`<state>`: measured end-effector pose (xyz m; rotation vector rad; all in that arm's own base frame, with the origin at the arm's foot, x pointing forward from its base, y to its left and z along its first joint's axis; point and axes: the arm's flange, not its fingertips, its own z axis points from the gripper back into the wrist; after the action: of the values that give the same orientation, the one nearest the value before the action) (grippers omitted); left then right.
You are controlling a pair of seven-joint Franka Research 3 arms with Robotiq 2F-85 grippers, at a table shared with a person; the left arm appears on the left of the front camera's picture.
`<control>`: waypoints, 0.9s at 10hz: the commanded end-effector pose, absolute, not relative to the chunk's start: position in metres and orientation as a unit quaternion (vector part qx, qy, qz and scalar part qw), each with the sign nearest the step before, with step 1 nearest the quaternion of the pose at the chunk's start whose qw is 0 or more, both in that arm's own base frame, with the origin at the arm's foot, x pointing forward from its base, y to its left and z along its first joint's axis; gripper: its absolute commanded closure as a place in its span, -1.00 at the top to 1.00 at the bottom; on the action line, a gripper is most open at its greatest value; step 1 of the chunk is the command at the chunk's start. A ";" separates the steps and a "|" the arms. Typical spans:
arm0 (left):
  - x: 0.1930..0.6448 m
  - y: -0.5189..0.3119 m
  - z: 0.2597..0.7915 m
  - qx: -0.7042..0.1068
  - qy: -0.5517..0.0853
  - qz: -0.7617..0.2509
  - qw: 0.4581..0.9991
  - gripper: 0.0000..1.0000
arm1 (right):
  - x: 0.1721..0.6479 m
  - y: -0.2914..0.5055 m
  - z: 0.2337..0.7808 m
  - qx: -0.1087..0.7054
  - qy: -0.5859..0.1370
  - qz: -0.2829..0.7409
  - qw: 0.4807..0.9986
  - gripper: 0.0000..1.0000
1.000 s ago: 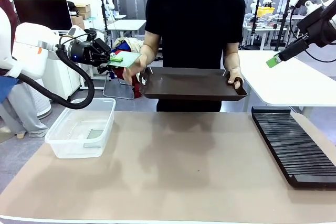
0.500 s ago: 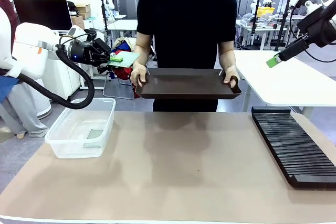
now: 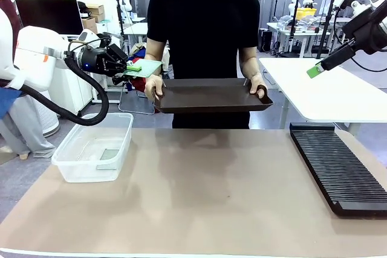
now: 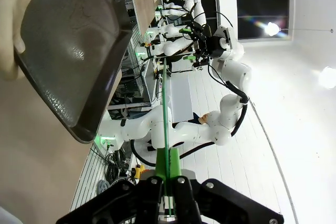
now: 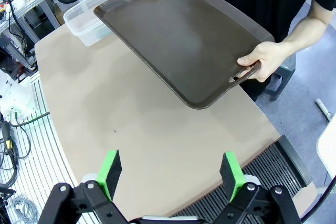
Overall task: Sort PCBs into racks and boxes based on the side picked up.
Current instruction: If the short side of the Blank PCB is picked up, insert it into the PCB Rack ; if the long side is picked up, place it in the Organizing box.
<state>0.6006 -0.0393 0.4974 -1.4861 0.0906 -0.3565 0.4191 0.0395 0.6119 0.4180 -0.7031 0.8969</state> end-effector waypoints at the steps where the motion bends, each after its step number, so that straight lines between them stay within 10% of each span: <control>1: 0.600 -0.039 0.498 -0.673 0.043 -0.163 0.720 -1.00 | 0.419 0.040 0.611 0.205 -0.332 0.424 0.817 1.00; 9: 0.569 -0.011 0.504 -0.537 0.002 -0.152 0.830 -0.95 | 0.419 0.040 0.611 0.205 -0.332 0.424 0.817 1.00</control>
<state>0.5885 -0.0108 0.5070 -1.2084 0.0427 -0.3315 0.4190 0.0396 0.6119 0.4180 -0.7030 0.8971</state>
